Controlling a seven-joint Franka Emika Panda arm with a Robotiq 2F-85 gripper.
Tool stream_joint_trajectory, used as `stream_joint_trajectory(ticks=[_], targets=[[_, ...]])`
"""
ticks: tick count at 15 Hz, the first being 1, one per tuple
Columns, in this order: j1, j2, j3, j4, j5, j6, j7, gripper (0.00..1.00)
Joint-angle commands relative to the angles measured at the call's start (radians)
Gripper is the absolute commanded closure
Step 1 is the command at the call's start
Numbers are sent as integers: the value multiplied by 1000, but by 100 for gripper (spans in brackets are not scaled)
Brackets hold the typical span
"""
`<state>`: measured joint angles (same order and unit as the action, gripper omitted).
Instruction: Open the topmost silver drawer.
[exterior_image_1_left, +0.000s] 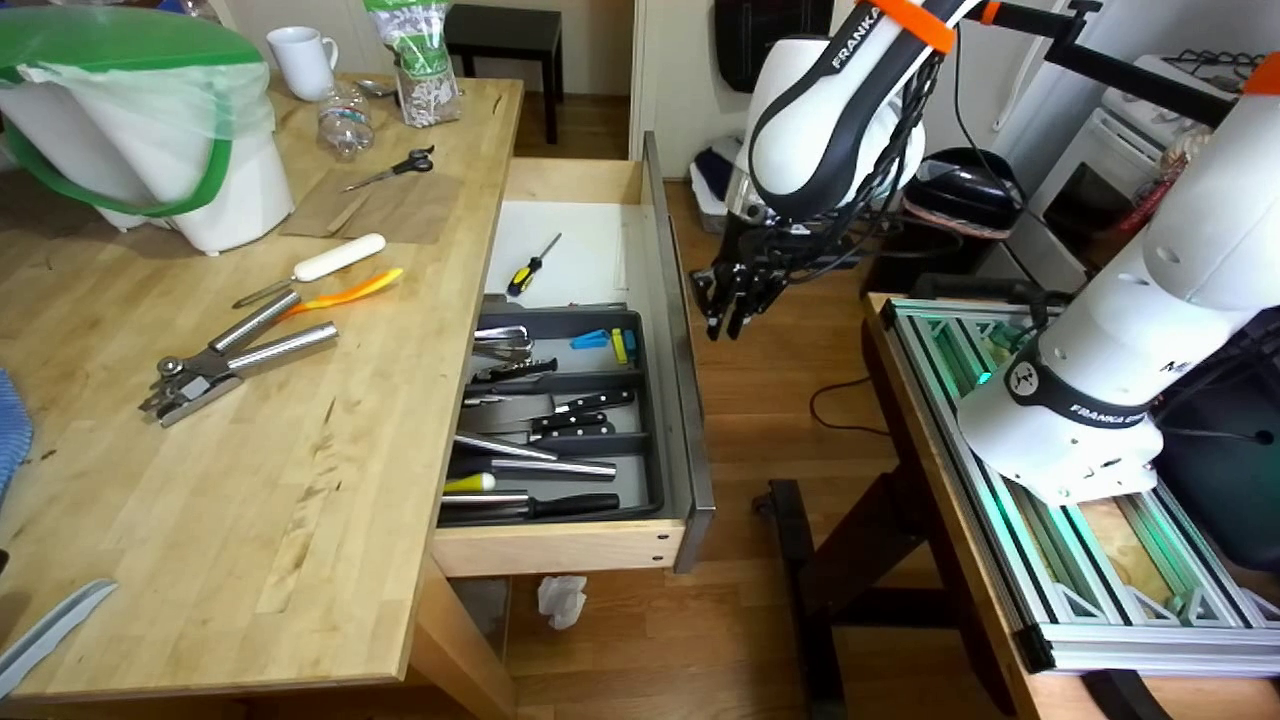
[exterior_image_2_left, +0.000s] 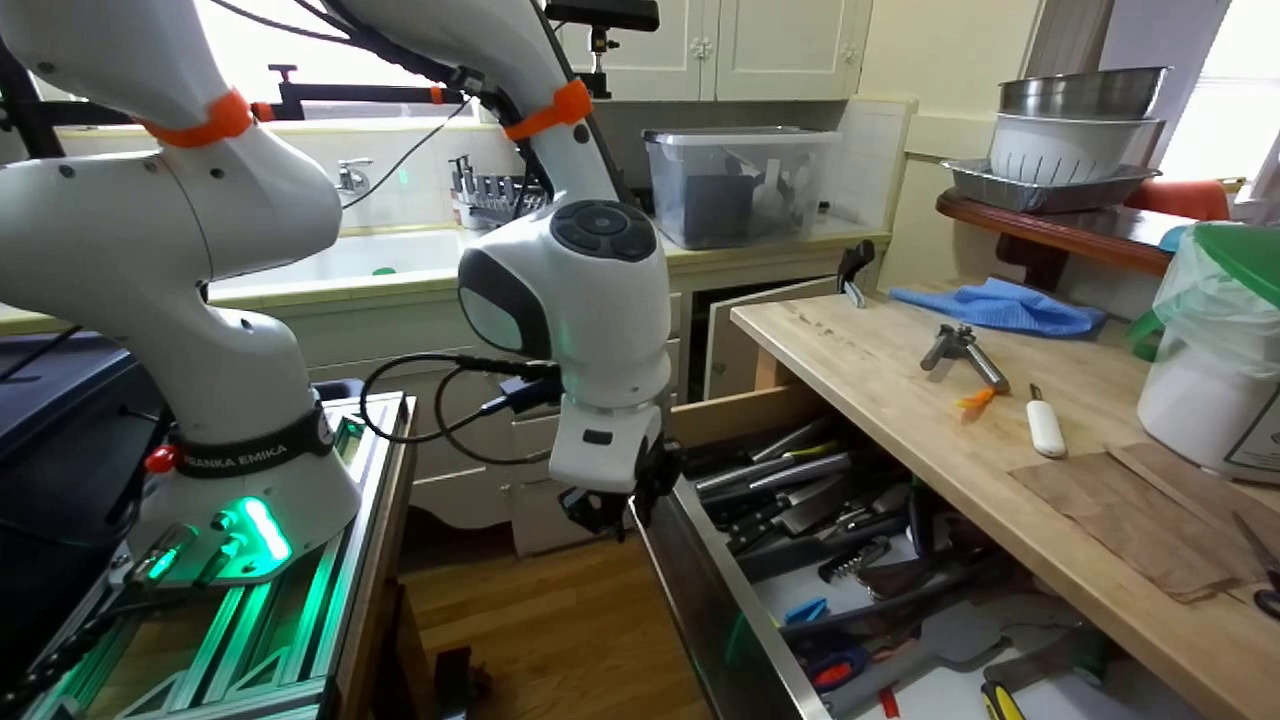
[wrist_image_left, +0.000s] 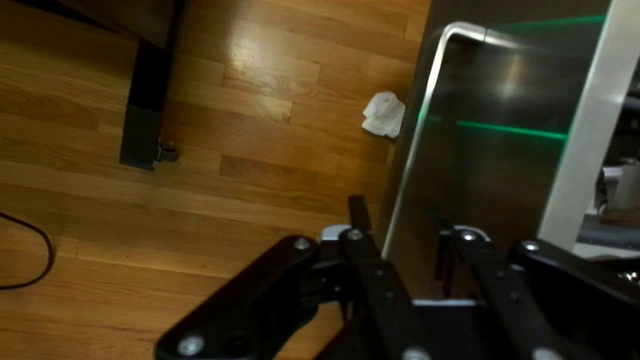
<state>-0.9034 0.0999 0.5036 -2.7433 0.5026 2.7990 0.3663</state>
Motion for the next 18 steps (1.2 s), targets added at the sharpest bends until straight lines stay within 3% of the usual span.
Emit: stream_joint_trajectory(ticks=[1,2,4,6,7,8,10,14,17,18], targets=[[-6,-231,11,-51,-50,-272,23,37],[194,-271,-190,-26,-60,-328,14,30],[275,-364,-295,4,-123,-465,-16,15],[359,-393,-400,64,-259,-537,-38,2],[388,-399,-431,95,-333,-543,-24,0],[430,-370,-470,56,-281,-488,14,9],[460,-407,-505,85,-336,-517,13,0],[469,-396,-516,68,-357,-509,-41,0],[506,-323,-573,80,-449,-337,-153,0],[527,-295,-597,91,-454,-293,-203,15]])
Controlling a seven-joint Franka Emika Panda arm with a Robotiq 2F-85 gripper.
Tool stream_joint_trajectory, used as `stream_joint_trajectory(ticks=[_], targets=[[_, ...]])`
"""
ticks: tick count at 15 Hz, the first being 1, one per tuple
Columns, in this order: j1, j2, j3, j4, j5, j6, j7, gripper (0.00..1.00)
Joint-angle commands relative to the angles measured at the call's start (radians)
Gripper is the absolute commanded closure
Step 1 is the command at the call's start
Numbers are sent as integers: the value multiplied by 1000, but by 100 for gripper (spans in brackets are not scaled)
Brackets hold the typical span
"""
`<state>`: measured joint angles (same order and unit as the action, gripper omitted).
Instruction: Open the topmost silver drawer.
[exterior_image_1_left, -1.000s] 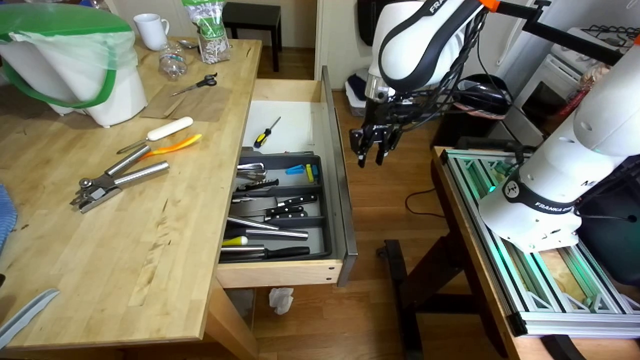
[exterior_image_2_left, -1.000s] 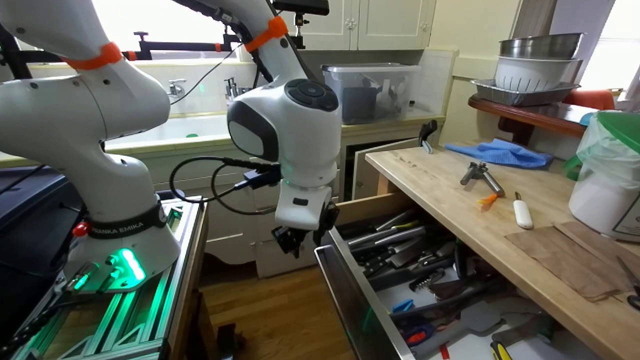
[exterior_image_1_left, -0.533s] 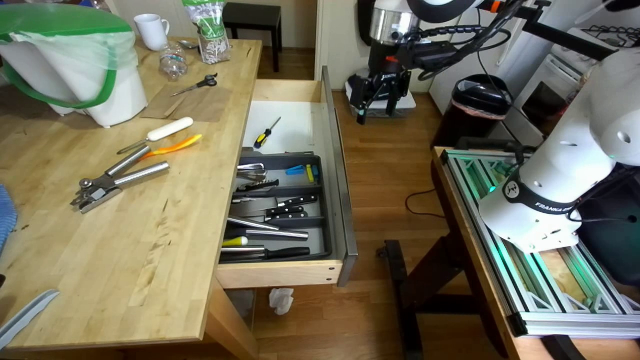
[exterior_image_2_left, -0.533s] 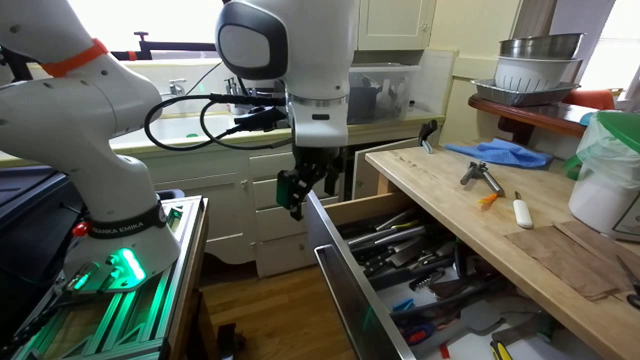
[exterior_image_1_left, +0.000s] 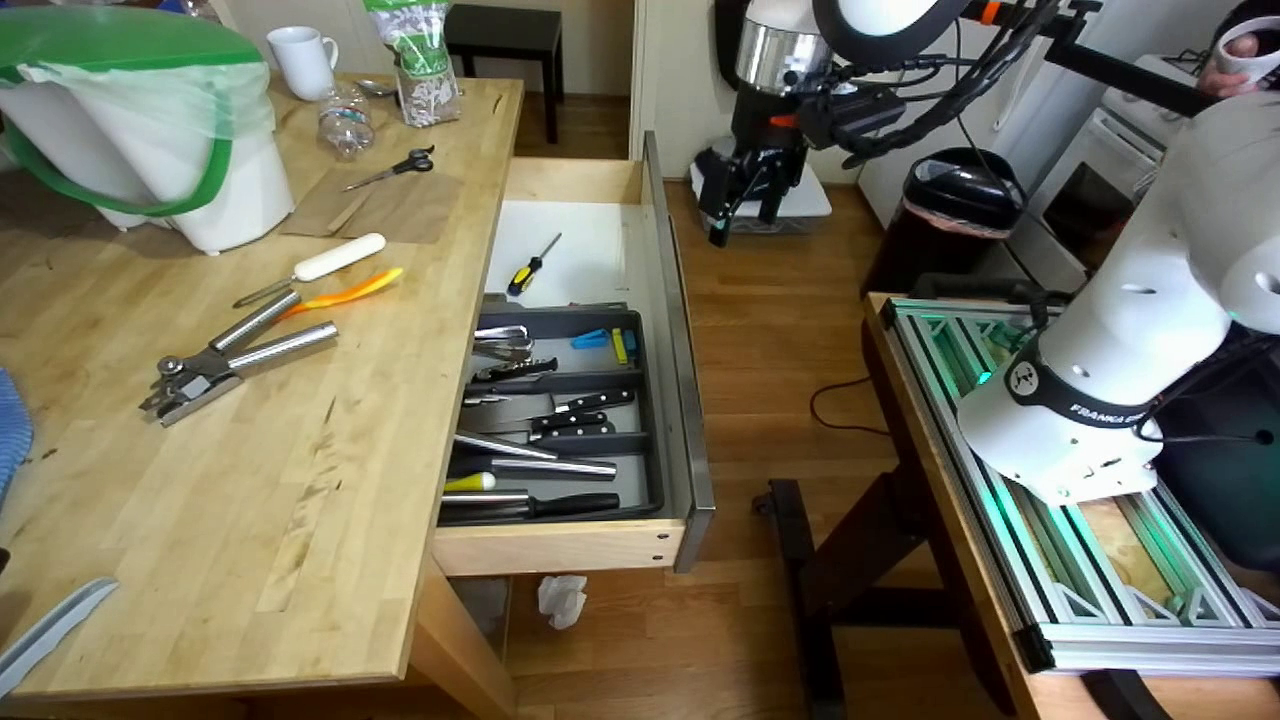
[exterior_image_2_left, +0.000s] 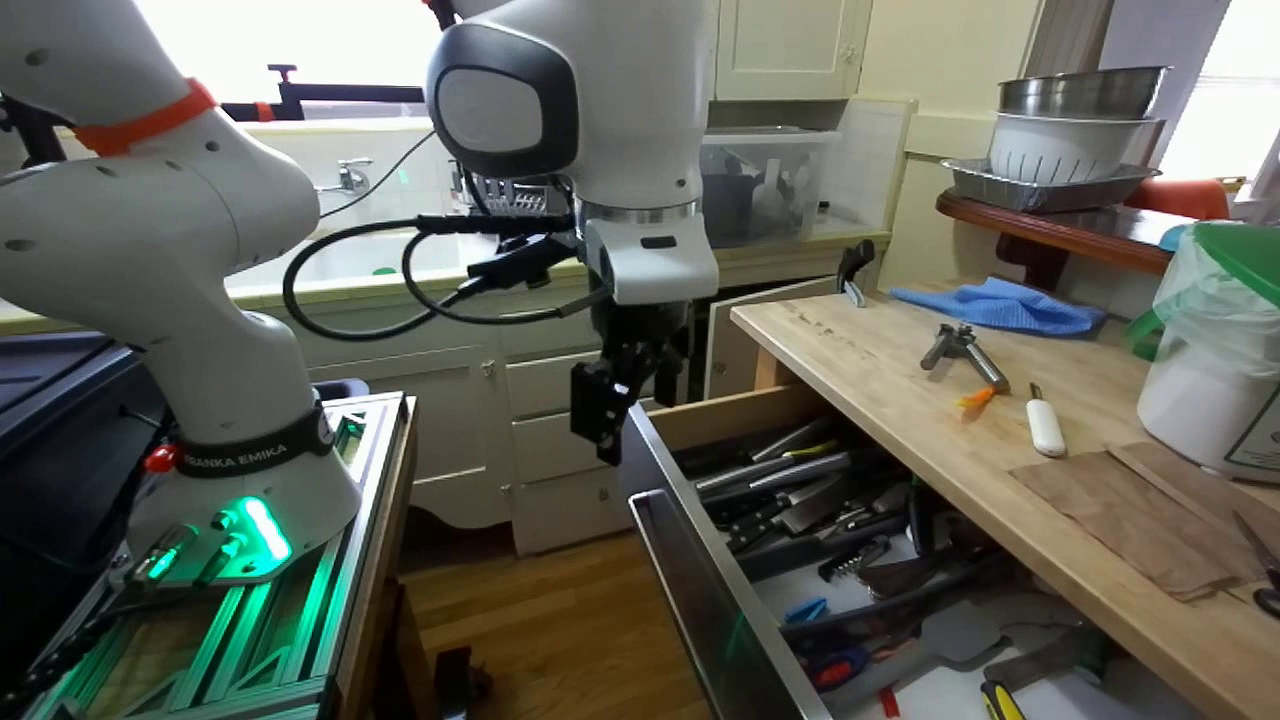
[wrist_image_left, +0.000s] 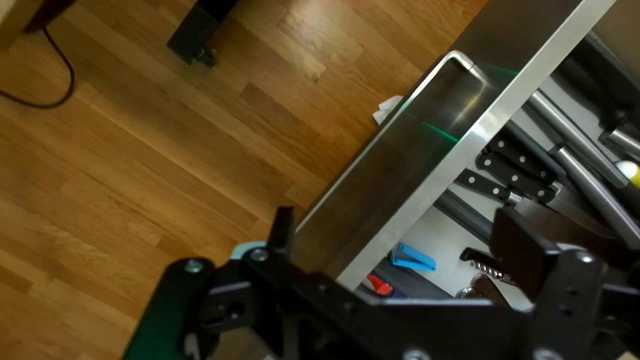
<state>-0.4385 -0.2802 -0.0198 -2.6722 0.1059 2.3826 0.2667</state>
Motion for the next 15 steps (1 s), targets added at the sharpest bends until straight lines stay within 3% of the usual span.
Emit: stream_joint_trajectory(ticks=[1,5,8,11,13,15], targets=[[88,107,-98,28,-46,162,-162,26],[184,212,-167,47,32,315,-418,56],[214,306,-176,67,37,447,-537,81],[212,369,-130,78,203,583,-727,99],[188,393,-83,89,330,622,-852,100],[167,418,-71,101,369,599,-907,100]])
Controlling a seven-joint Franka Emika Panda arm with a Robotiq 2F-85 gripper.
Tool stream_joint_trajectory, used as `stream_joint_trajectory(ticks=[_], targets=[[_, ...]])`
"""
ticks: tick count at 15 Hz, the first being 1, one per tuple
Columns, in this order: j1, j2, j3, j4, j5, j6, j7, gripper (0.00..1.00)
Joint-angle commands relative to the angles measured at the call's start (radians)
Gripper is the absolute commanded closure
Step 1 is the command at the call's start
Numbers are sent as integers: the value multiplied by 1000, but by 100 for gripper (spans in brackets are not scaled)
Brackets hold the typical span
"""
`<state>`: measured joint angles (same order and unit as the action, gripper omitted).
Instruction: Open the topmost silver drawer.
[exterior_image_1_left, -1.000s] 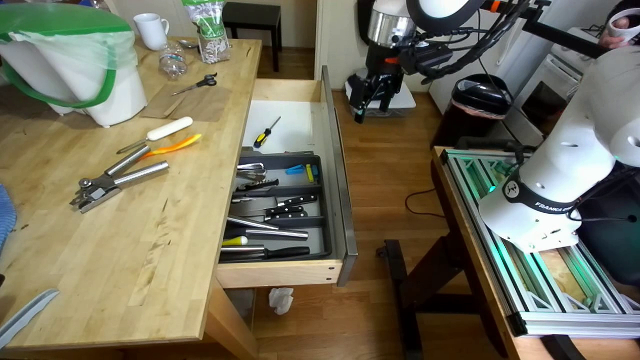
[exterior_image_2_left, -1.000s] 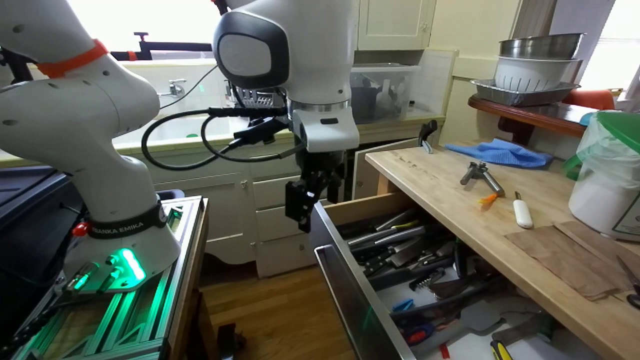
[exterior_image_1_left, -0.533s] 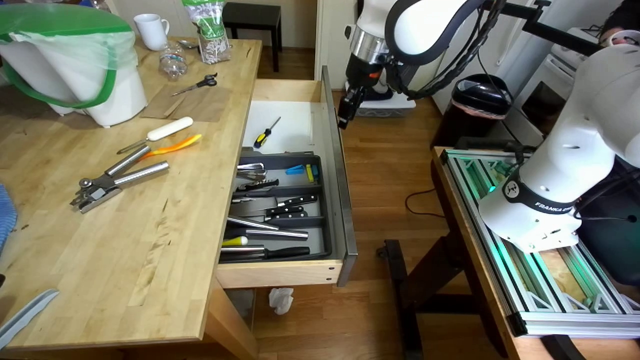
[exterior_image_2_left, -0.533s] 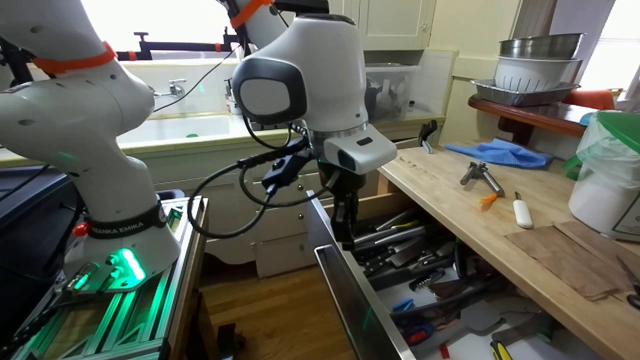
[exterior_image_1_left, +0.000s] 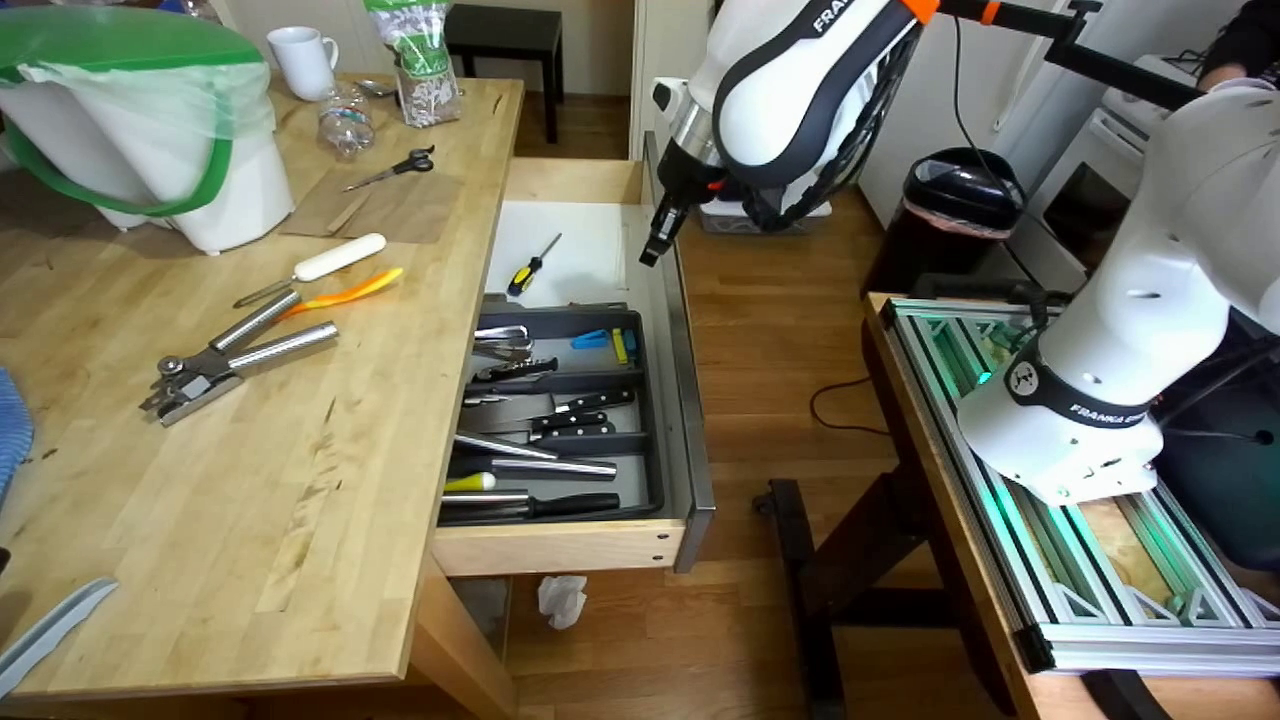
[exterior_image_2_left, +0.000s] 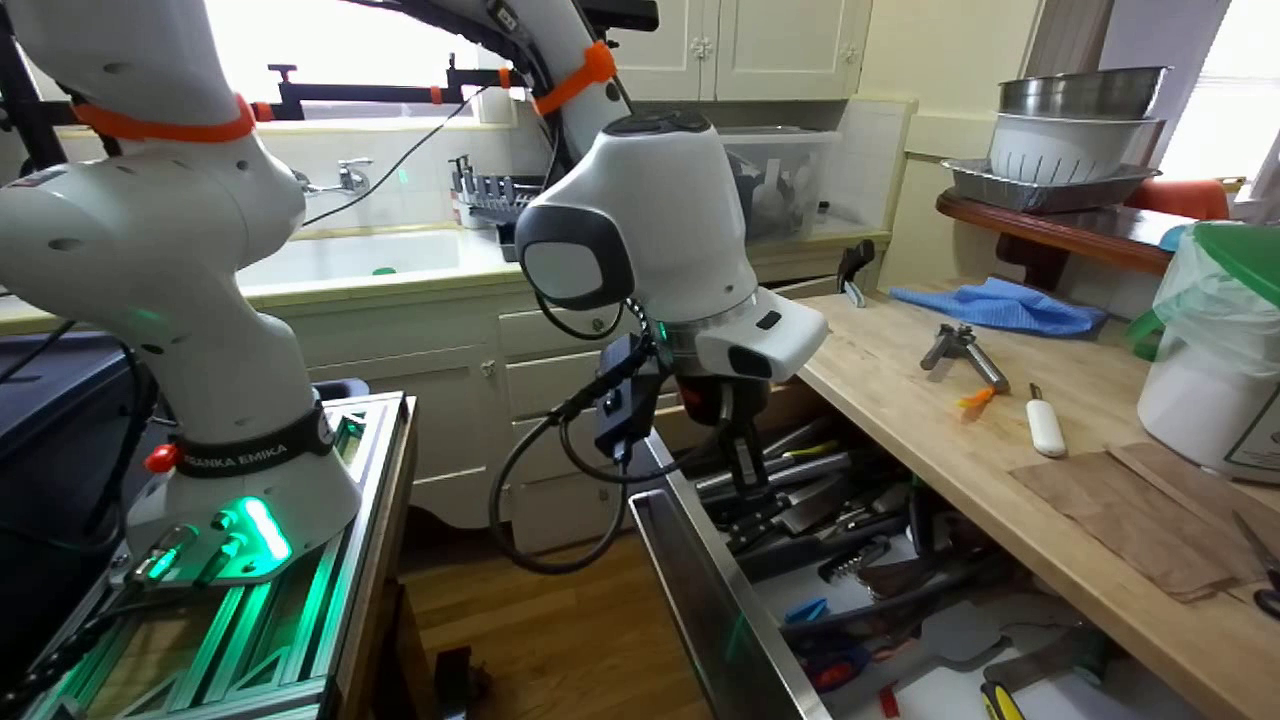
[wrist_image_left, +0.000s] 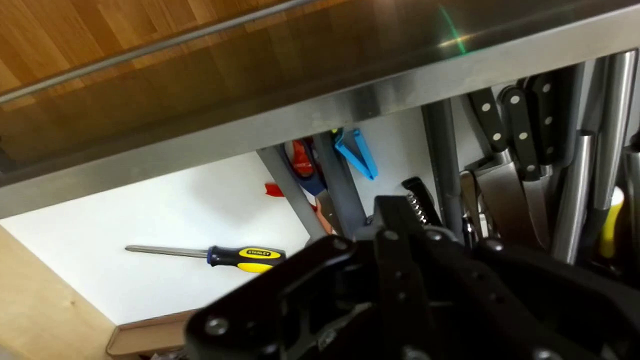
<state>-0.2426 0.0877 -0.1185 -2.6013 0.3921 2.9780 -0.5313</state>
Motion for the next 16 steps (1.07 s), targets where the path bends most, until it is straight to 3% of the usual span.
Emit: stream_joint_trajectory(ticks=[1,16], targets=[[-39,60,36,33,110,-6,-142,100],[-201,116,153,54,345,-20,-501,100]])
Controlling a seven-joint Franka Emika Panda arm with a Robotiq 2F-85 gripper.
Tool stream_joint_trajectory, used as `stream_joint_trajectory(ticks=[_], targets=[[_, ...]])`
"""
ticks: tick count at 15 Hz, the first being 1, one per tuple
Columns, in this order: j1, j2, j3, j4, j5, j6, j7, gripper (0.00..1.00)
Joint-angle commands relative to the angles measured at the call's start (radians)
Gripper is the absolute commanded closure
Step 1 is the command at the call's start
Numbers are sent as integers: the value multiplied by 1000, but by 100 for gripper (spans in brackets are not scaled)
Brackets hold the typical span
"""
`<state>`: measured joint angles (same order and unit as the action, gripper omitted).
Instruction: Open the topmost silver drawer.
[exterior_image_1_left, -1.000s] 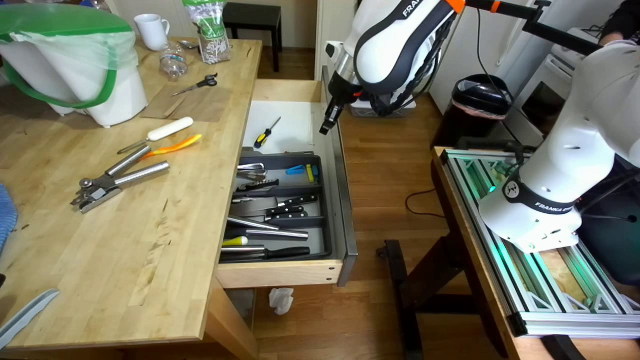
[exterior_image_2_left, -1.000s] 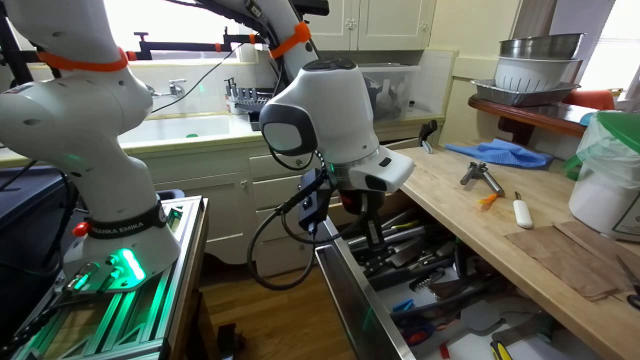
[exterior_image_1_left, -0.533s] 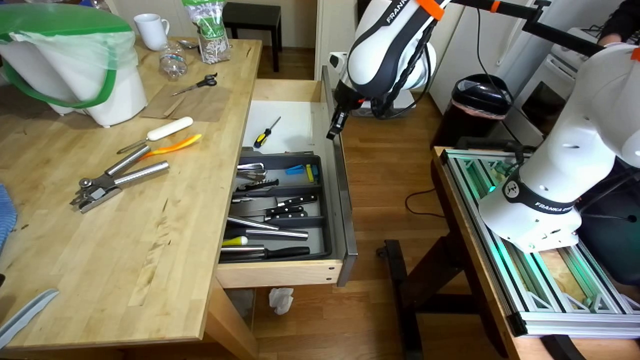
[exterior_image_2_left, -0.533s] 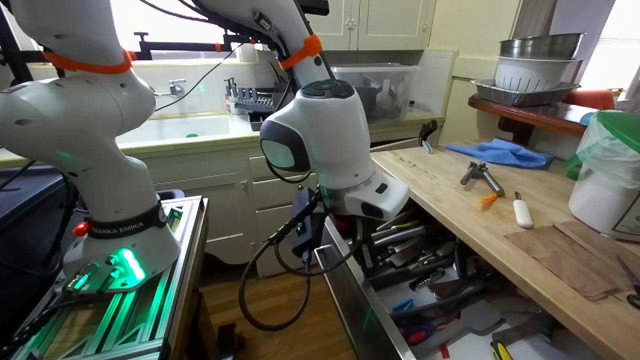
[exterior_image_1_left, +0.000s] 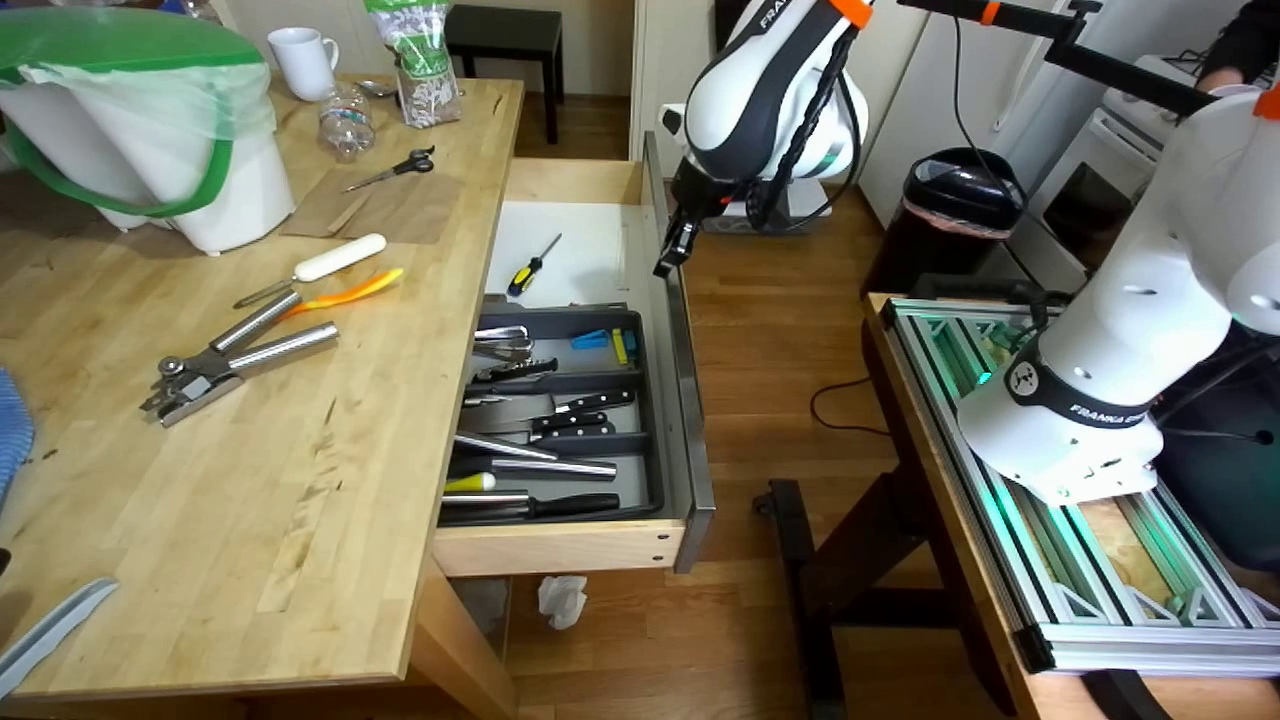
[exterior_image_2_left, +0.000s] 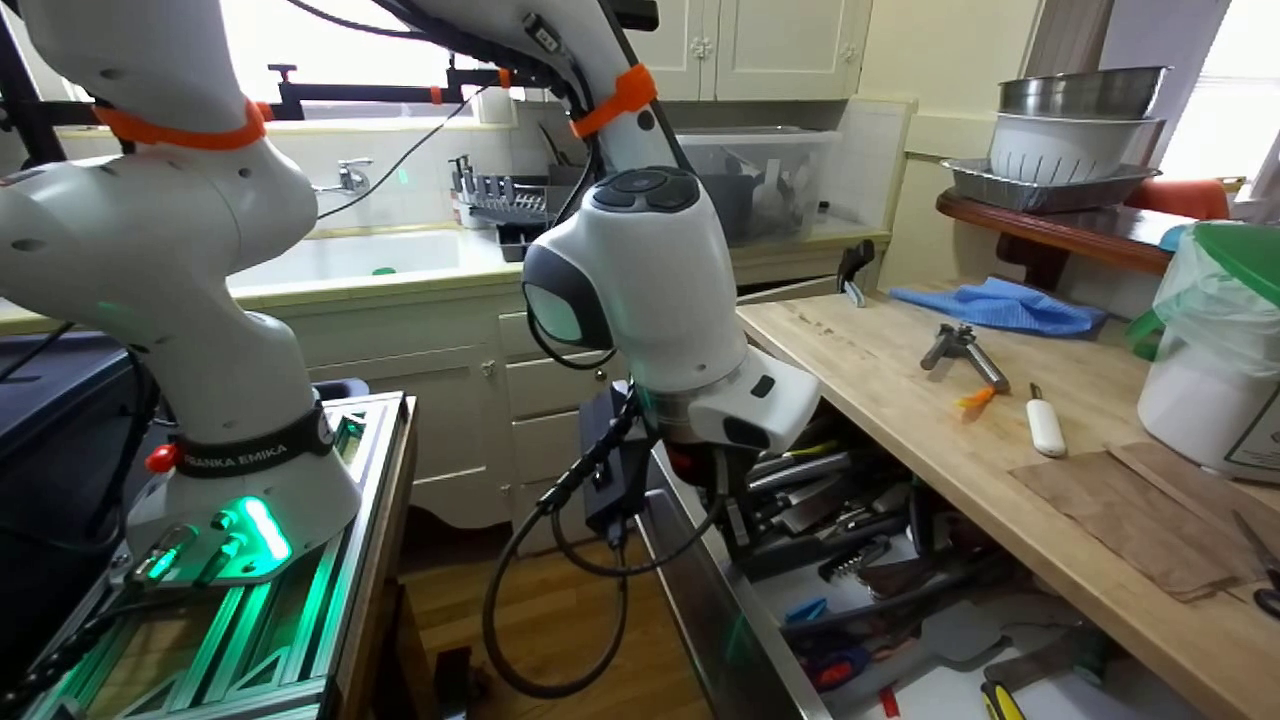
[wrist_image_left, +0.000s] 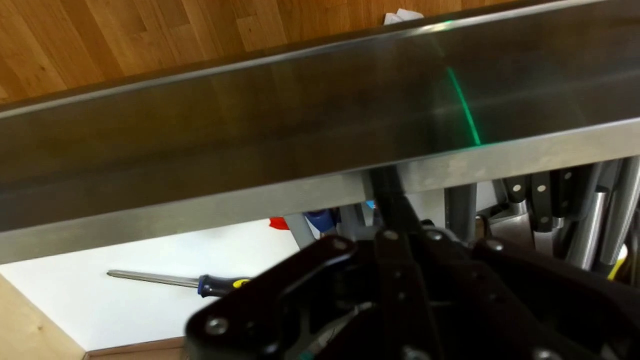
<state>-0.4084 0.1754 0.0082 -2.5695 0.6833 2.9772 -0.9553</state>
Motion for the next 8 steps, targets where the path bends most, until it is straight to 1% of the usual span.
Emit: stream_joint_trajectory(ticks=[1,2,3,5,6,7,8], targets=[[-41,30,32,22,62,-17,-93,100],[-50,31,41,22,76,-14,-116,100],[-65,29,62,28,113,-10,-160,100],[-94,26,104,40,214,12,-246,100],[-101,32,116,47,251,17,-275,100],[-100,42,113,47,254,20,-285,100],[-111,45,129,55,294,21,-330,100]])
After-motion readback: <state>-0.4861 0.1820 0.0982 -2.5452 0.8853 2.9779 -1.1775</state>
